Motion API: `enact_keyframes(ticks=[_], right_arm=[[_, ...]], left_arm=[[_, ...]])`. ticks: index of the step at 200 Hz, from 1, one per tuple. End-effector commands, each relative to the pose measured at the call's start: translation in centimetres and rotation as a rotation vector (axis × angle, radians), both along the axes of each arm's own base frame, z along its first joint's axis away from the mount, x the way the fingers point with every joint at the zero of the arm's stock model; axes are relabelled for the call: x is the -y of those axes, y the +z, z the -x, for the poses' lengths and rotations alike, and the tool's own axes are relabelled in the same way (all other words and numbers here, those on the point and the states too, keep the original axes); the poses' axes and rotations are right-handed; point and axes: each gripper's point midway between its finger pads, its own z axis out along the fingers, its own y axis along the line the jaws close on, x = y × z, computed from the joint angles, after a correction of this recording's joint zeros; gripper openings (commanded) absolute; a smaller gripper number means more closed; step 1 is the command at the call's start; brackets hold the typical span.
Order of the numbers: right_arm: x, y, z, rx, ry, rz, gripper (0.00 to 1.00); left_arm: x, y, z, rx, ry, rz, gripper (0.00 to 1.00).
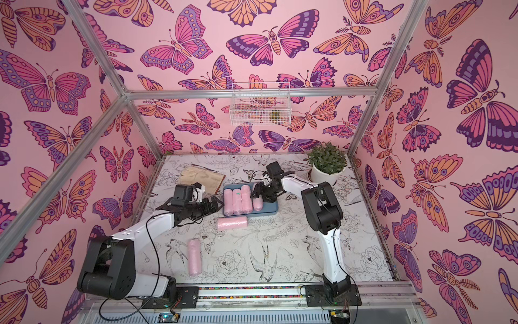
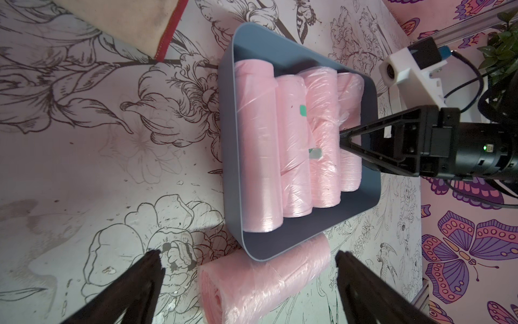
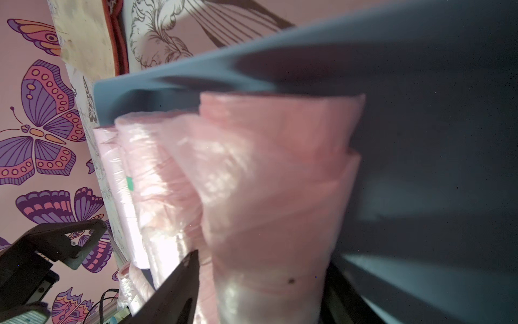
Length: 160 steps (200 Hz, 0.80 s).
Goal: Put the roll of trash bags into the storage box
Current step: Place the roll of trash bags in the storage box.
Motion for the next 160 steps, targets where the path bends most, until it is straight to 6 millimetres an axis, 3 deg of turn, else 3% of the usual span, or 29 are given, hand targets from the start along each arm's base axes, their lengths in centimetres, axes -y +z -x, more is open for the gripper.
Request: enact_keyframes(ticks=[1,34,71,85,160], right_arm=[[0.2,2.4,-0.2,0.045,0.017,-0.002,0.67],[0.3,2.5,-0.2,0.046,0.015,0.002,0.66],[0.2,2.1,0.0,0.034,0.019,0.001,0.46],[0.0,2.1,-0.1,0.037,0.022,-0.010,0.43],[-1.5,1.5,0.6,0.033,0.101,-0.055,0.43]], left_arm=[[0.0,-0.1,0.6,-0.014,-0.010,0.008,1.00],[0.0,-0.1,0.6,-0.013,-0.009,0.009,1.00],[0.0,0.0,0.6,-0.010,-0.010,0.009,1.00],[0.0,0.0,0.7,-0.011,-0.009,0.010,1.00],[0.1,0.0,0.6,-0.014,-0.009,0.015,1.00]])
